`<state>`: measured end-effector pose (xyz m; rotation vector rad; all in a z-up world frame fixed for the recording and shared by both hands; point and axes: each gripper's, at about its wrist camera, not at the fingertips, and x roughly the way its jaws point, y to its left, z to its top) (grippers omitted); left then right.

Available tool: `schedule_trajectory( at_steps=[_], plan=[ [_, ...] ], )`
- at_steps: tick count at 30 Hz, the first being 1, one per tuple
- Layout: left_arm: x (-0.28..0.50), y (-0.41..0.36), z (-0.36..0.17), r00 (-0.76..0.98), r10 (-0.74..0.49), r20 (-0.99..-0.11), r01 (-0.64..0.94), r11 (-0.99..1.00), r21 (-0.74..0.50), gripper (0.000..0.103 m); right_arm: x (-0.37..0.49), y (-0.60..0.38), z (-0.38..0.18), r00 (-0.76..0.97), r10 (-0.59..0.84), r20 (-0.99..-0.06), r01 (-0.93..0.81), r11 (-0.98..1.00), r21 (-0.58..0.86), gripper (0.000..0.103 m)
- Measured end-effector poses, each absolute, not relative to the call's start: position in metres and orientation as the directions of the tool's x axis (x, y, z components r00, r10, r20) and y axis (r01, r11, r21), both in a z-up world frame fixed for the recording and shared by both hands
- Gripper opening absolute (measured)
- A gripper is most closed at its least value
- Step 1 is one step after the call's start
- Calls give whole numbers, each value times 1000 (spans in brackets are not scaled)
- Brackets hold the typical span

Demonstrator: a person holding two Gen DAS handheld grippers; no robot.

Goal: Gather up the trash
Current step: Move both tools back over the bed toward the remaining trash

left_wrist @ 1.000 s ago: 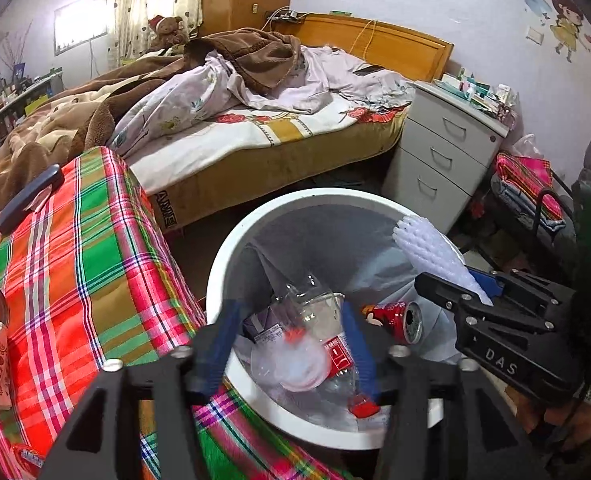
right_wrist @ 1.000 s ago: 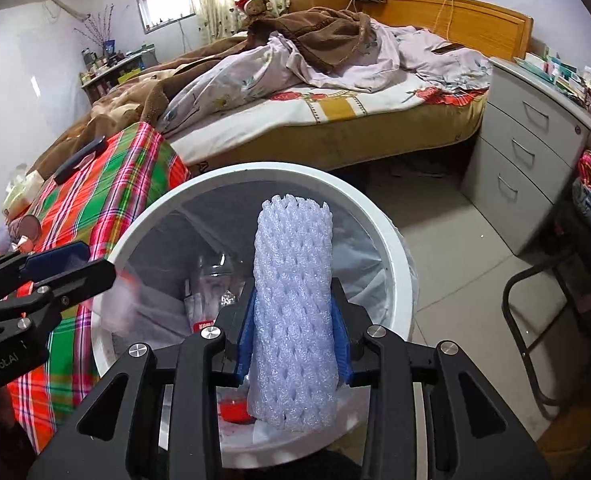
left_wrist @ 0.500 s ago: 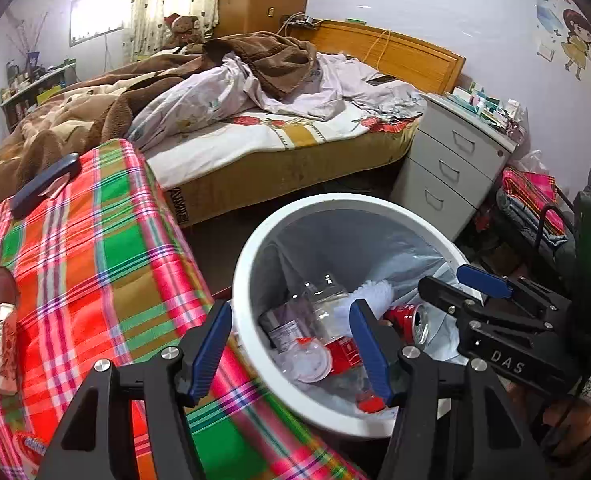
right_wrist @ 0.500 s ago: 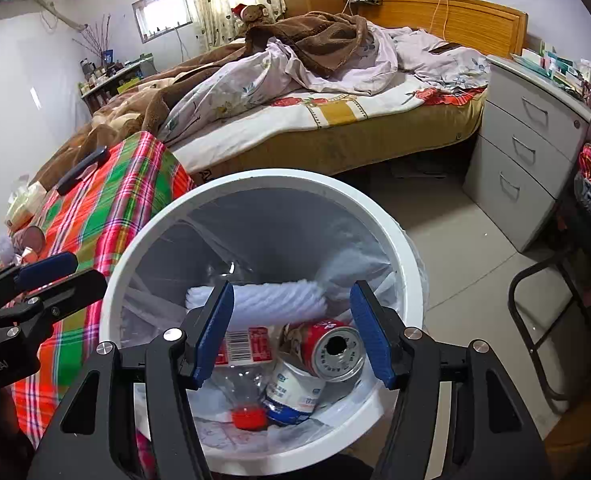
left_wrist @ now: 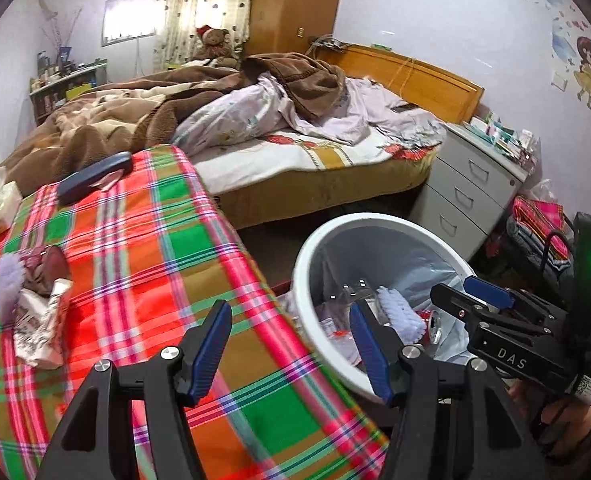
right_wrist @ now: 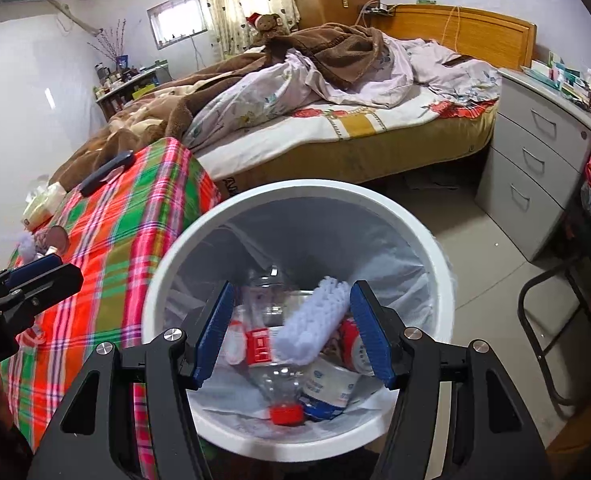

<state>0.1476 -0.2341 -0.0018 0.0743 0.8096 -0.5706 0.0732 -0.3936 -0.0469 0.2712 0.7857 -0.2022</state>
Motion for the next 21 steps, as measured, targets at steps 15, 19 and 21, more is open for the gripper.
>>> schedule_trajectory(
  at_steps=[15, 19, 21],
  plan=[
    [150, -143, 5, 627, -371, -685, 374, 914, -153, 61, 92, -333, -39, 716, -2, -698, 152, 976, 153, 62],
    [156, -108, 5, 653, -331, -682, 315, 937, -153, 61, 98, -312, -37, 720, 30, -693, 105, 983, 151, 62],
    [160, -88, 6, 666, -309, -678, 281, 947, -156, 61, 101, -301, -37, 719, 42, -694, 82, 986, 145, 62]
  ],
)
